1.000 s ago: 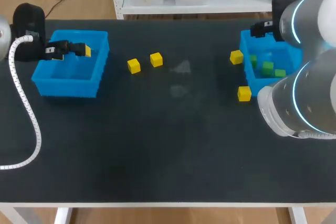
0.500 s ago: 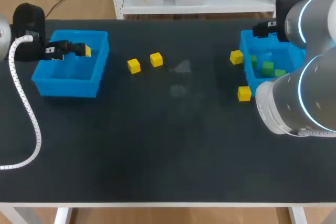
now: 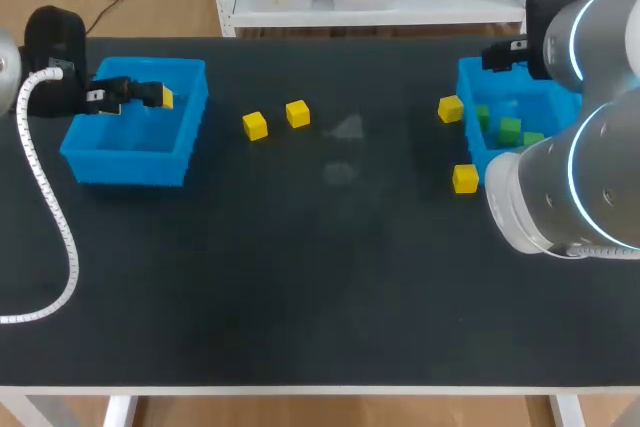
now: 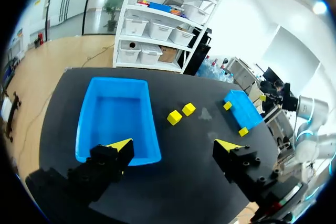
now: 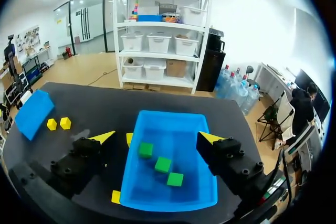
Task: Put the green cubes in the right bin and the yellow cubes in the left bin.
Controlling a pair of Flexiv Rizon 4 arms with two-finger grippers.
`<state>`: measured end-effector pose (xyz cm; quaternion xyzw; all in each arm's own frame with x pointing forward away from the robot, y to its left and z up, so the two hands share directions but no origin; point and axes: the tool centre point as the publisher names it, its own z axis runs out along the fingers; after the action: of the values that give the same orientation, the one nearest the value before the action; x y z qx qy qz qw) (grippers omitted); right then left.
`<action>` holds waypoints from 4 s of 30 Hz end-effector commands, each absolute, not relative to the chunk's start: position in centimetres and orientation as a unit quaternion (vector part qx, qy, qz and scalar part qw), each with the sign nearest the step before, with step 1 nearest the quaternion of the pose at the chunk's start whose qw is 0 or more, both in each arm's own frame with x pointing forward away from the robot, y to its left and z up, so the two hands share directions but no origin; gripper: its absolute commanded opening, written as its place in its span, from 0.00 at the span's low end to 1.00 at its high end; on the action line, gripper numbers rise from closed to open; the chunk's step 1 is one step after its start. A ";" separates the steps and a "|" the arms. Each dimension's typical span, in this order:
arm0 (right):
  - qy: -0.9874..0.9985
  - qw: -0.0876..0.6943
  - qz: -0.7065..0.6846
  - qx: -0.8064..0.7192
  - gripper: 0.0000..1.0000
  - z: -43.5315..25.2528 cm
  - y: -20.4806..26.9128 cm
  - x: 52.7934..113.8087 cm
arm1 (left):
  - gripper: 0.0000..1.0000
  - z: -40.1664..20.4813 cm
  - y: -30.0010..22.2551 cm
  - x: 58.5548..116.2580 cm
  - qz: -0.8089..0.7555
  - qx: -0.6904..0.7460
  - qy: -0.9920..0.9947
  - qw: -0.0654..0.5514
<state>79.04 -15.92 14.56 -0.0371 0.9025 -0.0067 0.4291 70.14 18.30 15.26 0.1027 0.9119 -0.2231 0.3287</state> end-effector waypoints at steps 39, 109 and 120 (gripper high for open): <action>0.903 0.428 -0.003 -0.039 1.00 14.6 -16.1 79.1 | 1.00 4.5 5.0 81.5 -0.011 0.166 0.984 0.069; 0.903 0.428 -0.003 -0.039 1.00 14.6 -16.1 79.1 | 1.00 1.3 6.3 82.8 0.051 0.207 0.977 0.034; 0.903 0.428 -0.003 -0.039 1.00 14.6 -16.1 79.1 | 1.00 1.2 7.6 81.7 0.046 0.255 0.966 0.009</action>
<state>79.04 -15.92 14.55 -0.0371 0.9025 -0.0067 0.4291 81.73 7.36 1.13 0.2530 0.9662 0.0484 0.0108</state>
